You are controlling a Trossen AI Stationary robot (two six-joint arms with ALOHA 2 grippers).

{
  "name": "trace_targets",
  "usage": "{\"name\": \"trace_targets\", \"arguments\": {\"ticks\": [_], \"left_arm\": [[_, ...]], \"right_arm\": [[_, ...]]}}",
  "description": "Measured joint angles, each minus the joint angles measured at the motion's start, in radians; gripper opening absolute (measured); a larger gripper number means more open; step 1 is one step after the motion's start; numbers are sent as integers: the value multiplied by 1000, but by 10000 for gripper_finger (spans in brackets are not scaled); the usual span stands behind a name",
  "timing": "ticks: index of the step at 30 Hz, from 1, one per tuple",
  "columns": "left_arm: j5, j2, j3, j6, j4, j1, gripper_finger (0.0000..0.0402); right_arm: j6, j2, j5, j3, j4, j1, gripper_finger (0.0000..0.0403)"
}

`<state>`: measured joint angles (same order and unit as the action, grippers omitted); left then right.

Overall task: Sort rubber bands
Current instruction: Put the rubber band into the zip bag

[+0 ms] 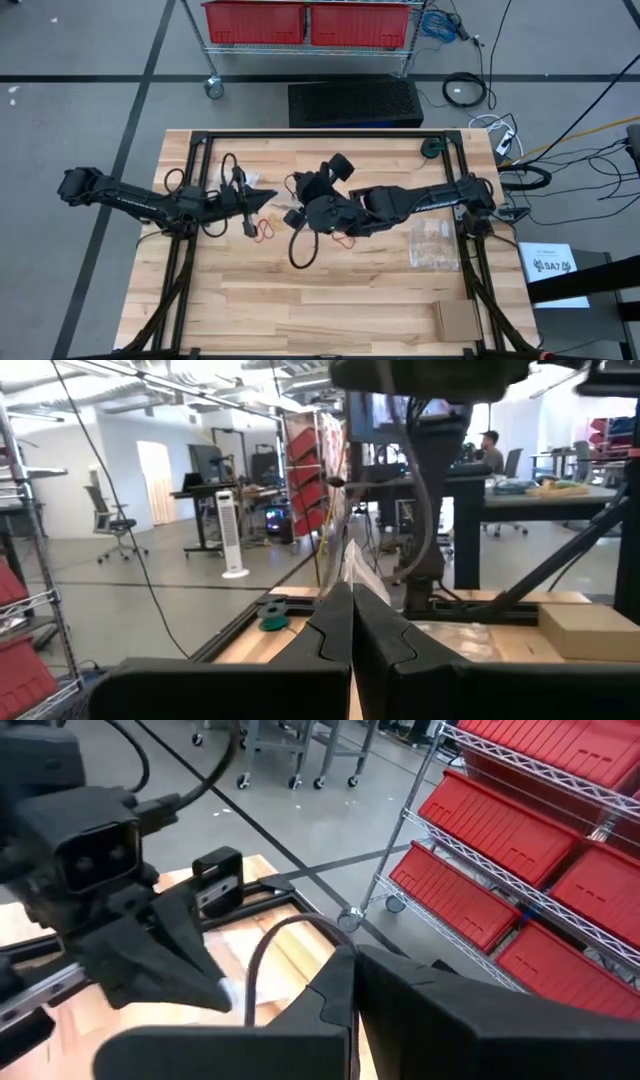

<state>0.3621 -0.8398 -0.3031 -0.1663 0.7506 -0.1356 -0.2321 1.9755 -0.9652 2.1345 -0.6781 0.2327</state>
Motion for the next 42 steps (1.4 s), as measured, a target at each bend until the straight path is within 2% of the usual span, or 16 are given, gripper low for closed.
{"name": "trace_targets", "arguments": {"ticks": [4,42], "left_arm": [[24,0,0,-6,-6,0,0],[22,1,1,1,10,-11,0]], "right_arm": [[5,0,-5,0,20,14,0],[5,19,3,-2,55,12,0]]}}
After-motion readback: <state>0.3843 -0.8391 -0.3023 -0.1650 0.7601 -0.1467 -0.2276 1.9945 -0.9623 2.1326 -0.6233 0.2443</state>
